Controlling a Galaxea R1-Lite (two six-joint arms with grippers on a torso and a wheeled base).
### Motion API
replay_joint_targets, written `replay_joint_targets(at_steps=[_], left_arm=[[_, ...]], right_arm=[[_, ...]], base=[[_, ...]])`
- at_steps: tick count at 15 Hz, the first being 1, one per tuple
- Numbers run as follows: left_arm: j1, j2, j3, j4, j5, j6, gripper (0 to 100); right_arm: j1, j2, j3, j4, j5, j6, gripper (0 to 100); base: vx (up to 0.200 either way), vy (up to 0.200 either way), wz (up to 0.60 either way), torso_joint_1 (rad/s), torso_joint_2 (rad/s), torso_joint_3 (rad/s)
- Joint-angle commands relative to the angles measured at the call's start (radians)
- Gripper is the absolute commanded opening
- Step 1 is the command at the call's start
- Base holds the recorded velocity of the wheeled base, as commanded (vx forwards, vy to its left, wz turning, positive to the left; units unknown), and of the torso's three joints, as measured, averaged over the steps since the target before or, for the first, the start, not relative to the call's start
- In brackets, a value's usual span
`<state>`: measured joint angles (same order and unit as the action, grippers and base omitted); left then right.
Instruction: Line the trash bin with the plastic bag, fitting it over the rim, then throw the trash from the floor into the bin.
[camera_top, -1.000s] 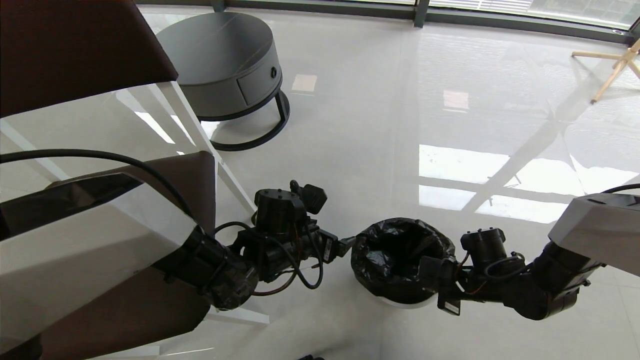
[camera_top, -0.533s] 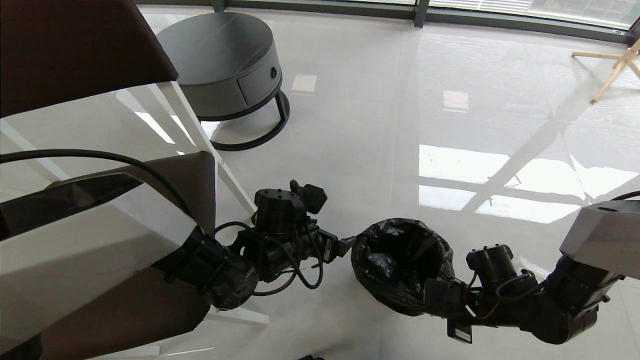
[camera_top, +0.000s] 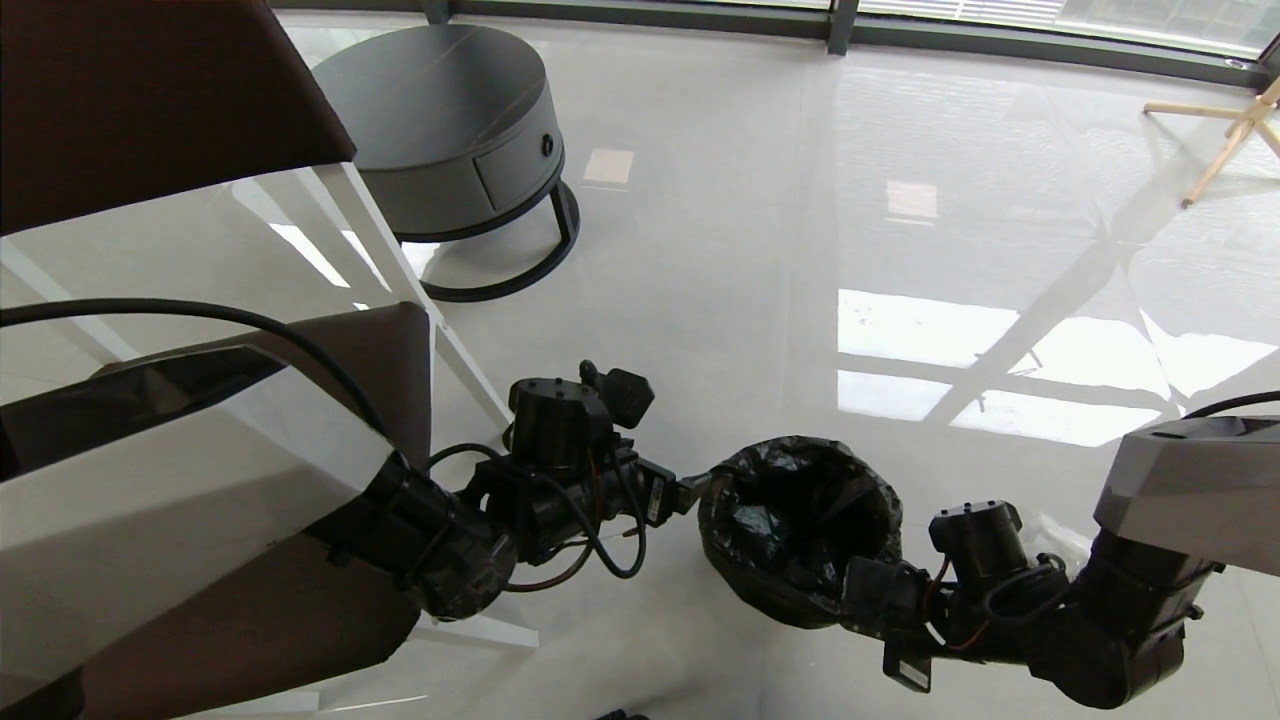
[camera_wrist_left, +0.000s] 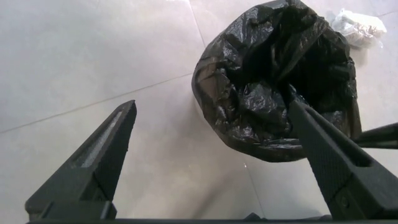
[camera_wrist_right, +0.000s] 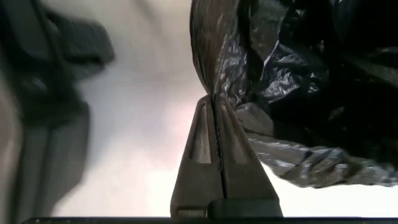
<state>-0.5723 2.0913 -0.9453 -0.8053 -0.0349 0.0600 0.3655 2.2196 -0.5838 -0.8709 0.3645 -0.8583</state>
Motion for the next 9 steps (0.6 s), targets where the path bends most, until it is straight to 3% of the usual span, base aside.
replay_joint_targets(at_steps=[1,7,9], left_arm=[[-0.001,-0.002,0.002,0.0,0.0,0.001,100],[-0.004,-0.01,0.036,-0.014,-0.002,0.006,100],[-0.006,-0.027,0.099,-0.123,-0.022,0.004,100]], right_arm=[[0.018,-0.07,0.038,-0.004,0.031,0.093,0],[0.026,-0.057,0.061,-0.008,0.053,0.147,0],[0.026,-0.112,0.065,-0.031,0.099,0.246,0]], base=[[0.0,0.0,0.0,0.0,0.0,0.0],[0.0,0.0,0.0,0.0,0.0,0.0],[0.0,0.0,0.0,0.0,0.0,0.0]])
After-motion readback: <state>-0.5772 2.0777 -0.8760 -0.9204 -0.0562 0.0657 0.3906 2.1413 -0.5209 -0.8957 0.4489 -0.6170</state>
